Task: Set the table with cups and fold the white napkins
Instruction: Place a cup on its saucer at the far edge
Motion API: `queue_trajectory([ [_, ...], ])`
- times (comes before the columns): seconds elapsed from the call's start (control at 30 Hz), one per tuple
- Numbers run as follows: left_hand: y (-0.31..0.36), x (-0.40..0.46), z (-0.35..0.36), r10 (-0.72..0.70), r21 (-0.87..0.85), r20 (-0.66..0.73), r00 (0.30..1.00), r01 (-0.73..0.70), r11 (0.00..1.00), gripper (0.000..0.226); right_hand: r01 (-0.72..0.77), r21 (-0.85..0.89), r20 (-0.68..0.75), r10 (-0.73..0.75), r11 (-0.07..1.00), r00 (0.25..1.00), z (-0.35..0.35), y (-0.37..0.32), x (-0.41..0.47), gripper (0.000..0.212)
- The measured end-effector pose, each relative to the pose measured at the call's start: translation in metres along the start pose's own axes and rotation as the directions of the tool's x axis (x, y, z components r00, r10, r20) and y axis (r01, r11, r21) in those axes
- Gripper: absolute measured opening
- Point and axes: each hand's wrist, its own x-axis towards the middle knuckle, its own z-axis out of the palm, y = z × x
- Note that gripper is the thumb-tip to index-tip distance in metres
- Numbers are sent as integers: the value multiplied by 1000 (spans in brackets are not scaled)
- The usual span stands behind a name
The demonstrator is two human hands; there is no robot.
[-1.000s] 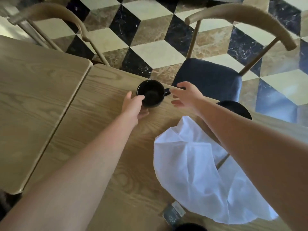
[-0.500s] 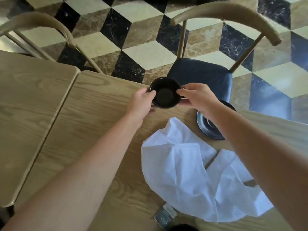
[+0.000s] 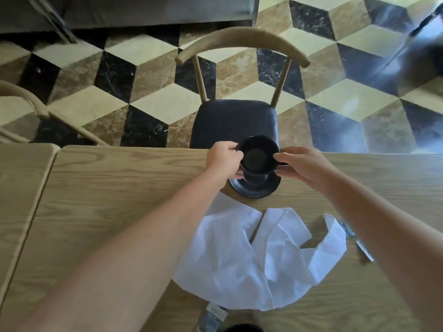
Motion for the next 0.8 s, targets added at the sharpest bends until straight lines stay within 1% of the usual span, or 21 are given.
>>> queue_trajectory([
  [0.07,-5,1,6,-4,39,9,1000,4,999,18,-19,8,0,19,1000,1000,-1,9,-1,20],
  [0.1,-8,2,9,-2,59,13,1000,2,998,17,-27,-1,3,27,1000,1000,-1,12,-1,20],
  [0.23,-15,5,14,-14,88,26,1000,11,996,18,-64,-88,-31,61,994,998,4,22,-2,4],
  [0.27,-17,6,15,-23,90,29,999,20,996,21,-72,-95,-43,68,993,997,5,24,-1,6],
  [0.37,-20,8,16,-43,104,24,999,40,994,28,-85,-122,-72,77,989,994,9,27,2,25],
  [0.4,-21,9,16,-47,106,18,999,45,993,29,-85,-124,-75,76,989,994,10,27,2,25],
  [0.6,-26,13,16,-42,121,-2,999,42,992,16,-78,-162,-89,64,984,994,12,29,7,12],
  [0.7,-26,15,16,-45,126,-8,999,46,991,14,-72,-172,-88,57,982,994,14,30,9,15],
  [0.8,-27,18,17,-37,129,-11,999,38,991,13,-55,-124,-93,43,991,995,15,33,13,24],
])
